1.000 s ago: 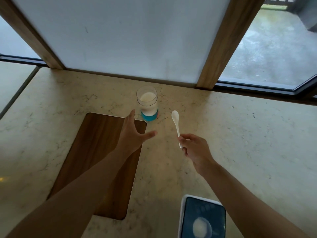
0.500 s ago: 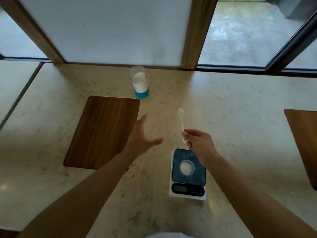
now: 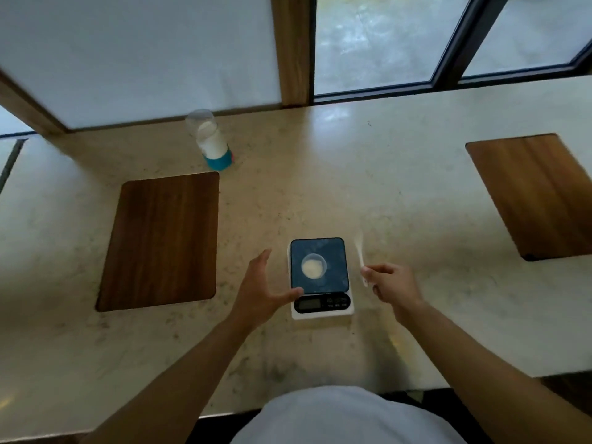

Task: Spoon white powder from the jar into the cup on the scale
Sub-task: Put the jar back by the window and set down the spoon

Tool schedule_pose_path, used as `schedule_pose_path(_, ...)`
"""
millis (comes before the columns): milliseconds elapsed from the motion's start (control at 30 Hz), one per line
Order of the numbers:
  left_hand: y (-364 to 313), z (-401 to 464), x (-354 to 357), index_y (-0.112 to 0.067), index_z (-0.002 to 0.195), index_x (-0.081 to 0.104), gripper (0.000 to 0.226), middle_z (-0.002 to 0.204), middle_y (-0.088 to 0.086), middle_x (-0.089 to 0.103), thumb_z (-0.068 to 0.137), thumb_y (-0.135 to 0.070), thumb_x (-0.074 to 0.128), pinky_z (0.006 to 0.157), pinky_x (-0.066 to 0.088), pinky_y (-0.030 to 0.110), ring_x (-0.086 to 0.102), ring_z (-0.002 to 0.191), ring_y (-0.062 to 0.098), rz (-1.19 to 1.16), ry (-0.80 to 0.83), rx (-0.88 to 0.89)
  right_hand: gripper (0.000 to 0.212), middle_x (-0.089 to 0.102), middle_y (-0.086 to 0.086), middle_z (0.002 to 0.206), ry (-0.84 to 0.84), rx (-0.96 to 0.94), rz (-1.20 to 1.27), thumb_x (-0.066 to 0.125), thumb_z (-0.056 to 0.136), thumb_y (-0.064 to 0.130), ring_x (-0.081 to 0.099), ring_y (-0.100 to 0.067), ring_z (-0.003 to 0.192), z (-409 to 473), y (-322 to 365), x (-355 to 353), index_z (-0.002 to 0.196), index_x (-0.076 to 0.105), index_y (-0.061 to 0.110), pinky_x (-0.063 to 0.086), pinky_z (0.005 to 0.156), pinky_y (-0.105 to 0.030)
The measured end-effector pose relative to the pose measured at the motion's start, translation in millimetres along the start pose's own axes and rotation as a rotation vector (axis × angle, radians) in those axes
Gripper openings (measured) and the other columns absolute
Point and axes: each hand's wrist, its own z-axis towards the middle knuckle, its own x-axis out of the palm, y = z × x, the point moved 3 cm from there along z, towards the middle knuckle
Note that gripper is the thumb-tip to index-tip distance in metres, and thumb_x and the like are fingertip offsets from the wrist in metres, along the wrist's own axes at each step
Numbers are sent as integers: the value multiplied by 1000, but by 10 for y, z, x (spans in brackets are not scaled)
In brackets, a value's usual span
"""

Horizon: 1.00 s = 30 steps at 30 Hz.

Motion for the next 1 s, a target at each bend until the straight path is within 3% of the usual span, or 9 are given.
schedule_pose_path(167,110,-103,195,-21,156,31,114,157,5,40,64,-54,90,108,37,33,43,137,17,-7,-8,-41,8,75,-3,79,-70,28,-112,76,85,17,64,-15,59,-39,-371,-174,92,77,15,48,53,-28)
schedule_pose_path(333,153,-237,336,-20,155,33,106,156,7,42,70,-51,88,109,41,37,46,137,22,8,-24,-52,6,74,6,72,-111,27,-201,78,82,18,71,-10,60,-28,-531,-227,88,77,21,62,67,-33)
schedule_pose_path(533,158,-300,388,-18,154,35,102,156,8,43,73,-49,87,112,43,45,46,138,25,27,-27,-49,4,75,7,68,-95,11,-271,78,81,19,71,-10,61,16,-578,-237,83,79,23,62,71,-37)
schedule_pose_path(767,186,-276,432,-17,154,34,90,156,8,42,81,-39,83,114,40,48,44,139,26,64,-39,-74,3,74,11,70,-92,-19,-367,79,81,26,69,-6,64,74,-606,-251,83,80,24,60,71,-33)
schedule_pose_path(1000,199,-268,458,-19,154,34,84,157,7,42,86,-46,76,113,40,46,44,139,26,84,-42,-86,8,71,13,69,-95,-21,-443,80,80,28,67,-5,65,122,-601,-240,73,76,26,61,69,-33)
